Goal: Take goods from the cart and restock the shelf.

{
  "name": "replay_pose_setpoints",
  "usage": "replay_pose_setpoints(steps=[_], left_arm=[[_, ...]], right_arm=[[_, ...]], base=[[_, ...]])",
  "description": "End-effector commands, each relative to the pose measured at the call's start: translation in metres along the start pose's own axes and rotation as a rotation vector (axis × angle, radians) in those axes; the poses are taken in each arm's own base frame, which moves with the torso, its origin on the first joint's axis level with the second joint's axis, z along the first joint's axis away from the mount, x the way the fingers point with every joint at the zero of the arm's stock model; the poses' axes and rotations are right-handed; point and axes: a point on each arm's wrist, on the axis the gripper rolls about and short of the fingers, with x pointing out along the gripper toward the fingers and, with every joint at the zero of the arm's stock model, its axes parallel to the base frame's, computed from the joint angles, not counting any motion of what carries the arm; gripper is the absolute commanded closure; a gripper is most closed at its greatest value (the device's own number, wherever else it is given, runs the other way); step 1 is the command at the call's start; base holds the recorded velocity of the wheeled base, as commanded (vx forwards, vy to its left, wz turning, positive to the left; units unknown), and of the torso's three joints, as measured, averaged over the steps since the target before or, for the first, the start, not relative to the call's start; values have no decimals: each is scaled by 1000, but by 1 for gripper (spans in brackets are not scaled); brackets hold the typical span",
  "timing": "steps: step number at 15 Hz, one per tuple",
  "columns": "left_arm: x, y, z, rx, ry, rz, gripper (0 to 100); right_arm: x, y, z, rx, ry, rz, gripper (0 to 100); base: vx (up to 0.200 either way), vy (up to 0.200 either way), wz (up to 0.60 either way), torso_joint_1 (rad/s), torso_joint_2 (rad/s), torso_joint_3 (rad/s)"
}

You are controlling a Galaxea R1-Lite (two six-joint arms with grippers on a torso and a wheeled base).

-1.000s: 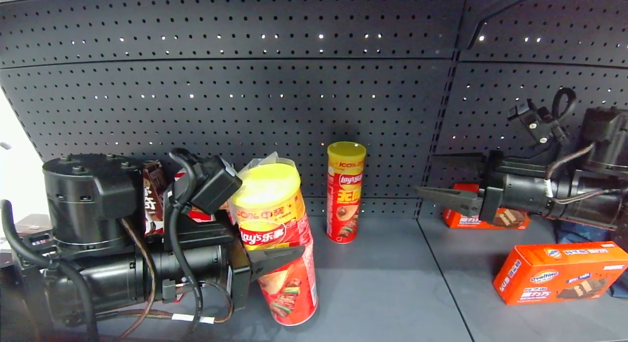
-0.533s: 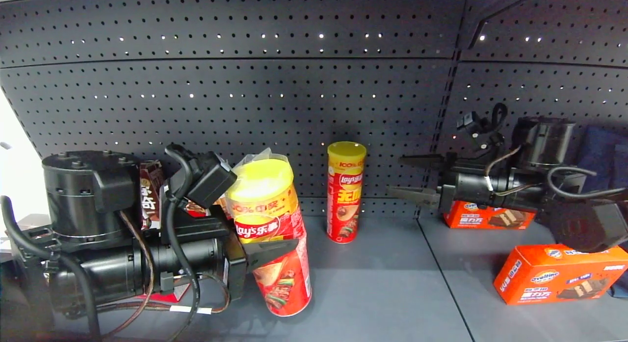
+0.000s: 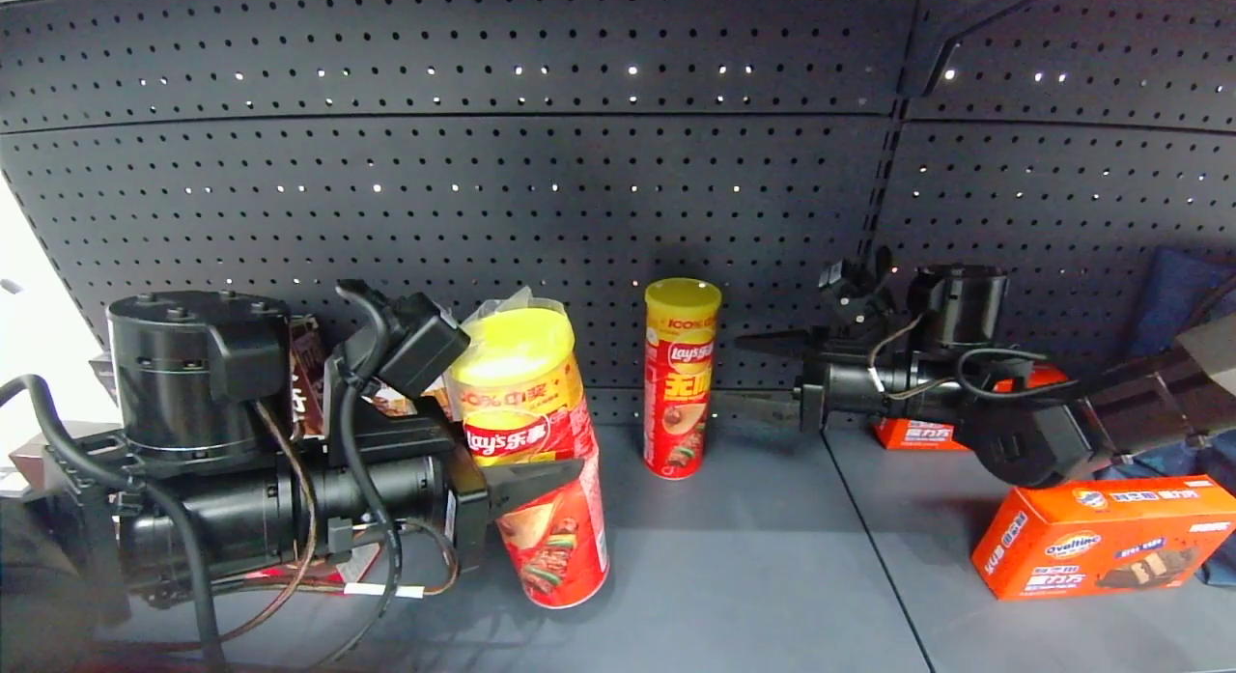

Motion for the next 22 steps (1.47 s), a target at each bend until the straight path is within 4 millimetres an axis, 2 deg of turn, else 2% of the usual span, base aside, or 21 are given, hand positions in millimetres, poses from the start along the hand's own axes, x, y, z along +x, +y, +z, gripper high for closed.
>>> replay_pose_setpoints(steps=[1,6,14,20,21,22], left_arm=[[0,2,-1,-3,2,7,100],[-1,3,0,-5,0,13,100],[0,2,-1,-3,2,8,100],[-1,2,-2,-6,6,10,100],[-1,2,-3,-6,8,10,100],[-2,2,-3,-6,8,10,100]], right_arm=[[15,-5,-14,9,9,18,0],[37,-6,-27,14,9,68,0],[57,-12,-42,24,19,77,0],[74,-10,-49,23,18,104,0],[76,-10,-49,24,19,104,100],[77,-8,-47,31,19,95,100]], base=[[0,0,0,0,0,0],[0,0,0,0,0,0],[0,0,0,0,0,0],[0,0,0,0,0,0],[0,0,0,0,0,0],[0,0,0,0,0,0]])
